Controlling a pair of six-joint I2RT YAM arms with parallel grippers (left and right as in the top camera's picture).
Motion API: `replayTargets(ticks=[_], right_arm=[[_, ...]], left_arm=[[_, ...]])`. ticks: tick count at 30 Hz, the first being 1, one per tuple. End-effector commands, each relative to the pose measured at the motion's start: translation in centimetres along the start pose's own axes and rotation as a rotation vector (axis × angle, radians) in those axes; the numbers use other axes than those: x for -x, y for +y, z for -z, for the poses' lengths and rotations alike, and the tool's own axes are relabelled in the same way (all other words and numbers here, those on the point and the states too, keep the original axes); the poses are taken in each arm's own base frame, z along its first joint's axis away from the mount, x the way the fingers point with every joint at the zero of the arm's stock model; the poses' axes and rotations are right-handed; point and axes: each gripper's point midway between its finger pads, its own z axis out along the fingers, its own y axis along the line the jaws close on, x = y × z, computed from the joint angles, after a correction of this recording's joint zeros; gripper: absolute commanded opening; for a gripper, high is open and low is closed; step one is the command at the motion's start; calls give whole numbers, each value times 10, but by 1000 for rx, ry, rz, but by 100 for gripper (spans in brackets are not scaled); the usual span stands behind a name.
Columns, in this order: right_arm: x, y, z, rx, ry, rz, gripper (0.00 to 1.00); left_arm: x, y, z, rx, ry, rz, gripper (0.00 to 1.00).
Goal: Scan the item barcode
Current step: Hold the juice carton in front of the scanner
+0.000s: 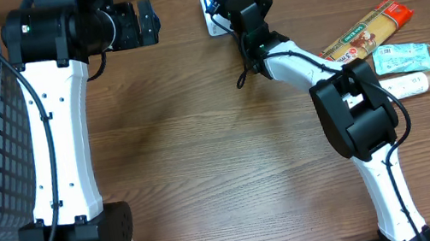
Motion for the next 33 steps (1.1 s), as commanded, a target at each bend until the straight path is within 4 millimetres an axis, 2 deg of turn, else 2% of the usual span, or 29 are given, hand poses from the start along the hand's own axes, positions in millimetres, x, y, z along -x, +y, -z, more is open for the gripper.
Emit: replayTargets(ticks=[1,4,7,16,20,26,27,28,33], right_arm=[[16,-28,7,-69,-17,-21,4],[23,-26,11,-77,-23,35,4],[29,-34,16,-129,-23,19,4],[27,-78,33,-264,54,25,4],[34,-108,56,-294,76,2,4],[50,-144,114,-86,-7,-138,4],[50,-150,137,9,-32,-214,4],[50,-153,151,67,-47,-279,4],[41,-166,212,371,-81,-685,4]], left_arm=[[1,0,-1,2,-2,-17,100],[1,0,-1,1,-2,-17,100],[1,0,-1,1,-2,-17,100],[1,0,-1,1,-2,-17,100],[1,0,-1,1,-2,-17,99],[1,0,-1,1,-2,-17,100],[1,0,-1,1,-2,-17,100],[1,0,-1,1,-2,-17,100],[1,0,-1,1,-2,-17,99]])
